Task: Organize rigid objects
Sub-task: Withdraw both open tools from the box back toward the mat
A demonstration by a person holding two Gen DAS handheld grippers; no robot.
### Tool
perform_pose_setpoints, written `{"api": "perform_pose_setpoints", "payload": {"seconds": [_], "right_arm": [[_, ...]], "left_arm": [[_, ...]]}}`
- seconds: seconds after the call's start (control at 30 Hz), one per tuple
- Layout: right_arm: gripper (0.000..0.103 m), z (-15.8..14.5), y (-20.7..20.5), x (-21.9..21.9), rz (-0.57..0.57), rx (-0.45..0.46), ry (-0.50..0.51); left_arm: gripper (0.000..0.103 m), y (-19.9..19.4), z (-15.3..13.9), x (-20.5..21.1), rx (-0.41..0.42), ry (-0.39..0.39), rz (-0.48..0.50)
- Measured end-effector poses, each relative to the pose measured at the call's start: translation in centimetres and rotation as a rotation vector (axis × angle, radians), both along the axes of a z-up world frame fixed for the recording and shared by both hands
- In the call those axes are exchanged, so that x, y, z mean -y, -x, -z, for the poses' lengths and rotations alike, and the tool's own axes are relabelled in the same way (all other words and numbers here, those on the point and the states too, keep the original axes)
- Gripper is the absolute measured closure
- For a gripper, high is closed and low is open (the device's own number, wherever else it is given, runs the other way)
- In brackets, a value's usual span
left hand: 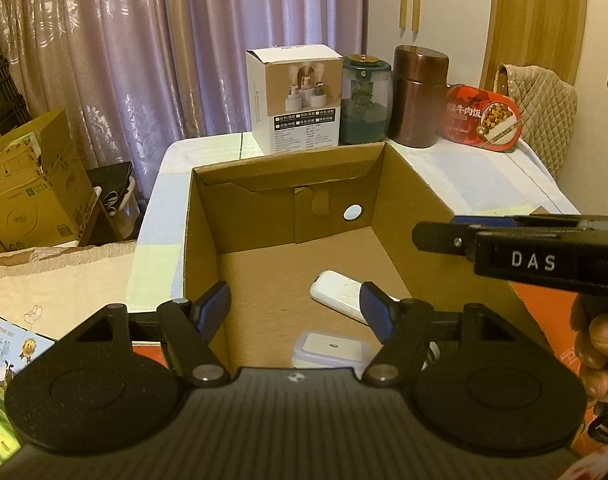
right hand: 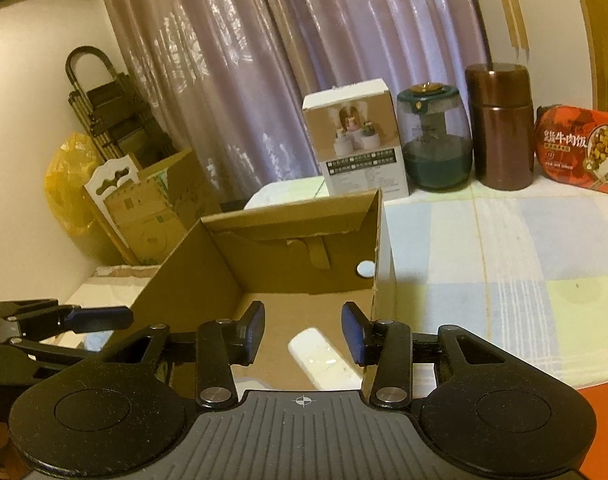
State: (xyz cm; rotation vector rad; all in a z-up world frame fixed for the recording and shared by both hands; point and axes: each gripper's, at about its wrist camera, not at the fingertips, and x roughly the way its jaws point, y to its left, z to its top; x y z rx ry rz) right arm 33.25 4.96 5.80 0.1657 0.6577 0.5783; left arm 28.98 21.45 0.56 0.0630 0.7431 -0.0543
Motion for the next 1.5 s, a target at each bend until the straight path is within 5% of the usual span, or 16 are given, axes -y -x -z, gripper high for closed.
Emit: {"api": "perform_pose_setpoints", "payload": {"seconds": [0.4, 0.73, 1.0, 1.27, 1.5], "right_arm": [[0.063, -2.5, 2.9, 1.9, 0.023, 0.074, -0.028], [0.062, -4.7, 7.9, 7.9, 0.097, 0.121, -0.068], [0.046, -7.4, 11.1, 15.2, 0.248, 0.181, -0.094], [0.039, -9.8, 12.3, 24.6, 0.339, 0.2, 0.035], [0.038, -7.0, 13.5, 31.2, 0.387, 0.121, 0.141]], "left_arm": [[0.036, 3.0, -1.9, 1.2, 0.023, 0.035, -0.018], [0.036, 7.5, -4.6, 4.4, 0.079, 0.078, 0.003], [0.035, 10.6, -5.4, 9.6, 0.108, 0.099, 0.066], [0.028, 11.3, -5.9, 16.1, 0.126, 0.102, 0.163], [0.022, 10.3, -4.7, 21.2, 0.109, 0.11, 0.213]]}}
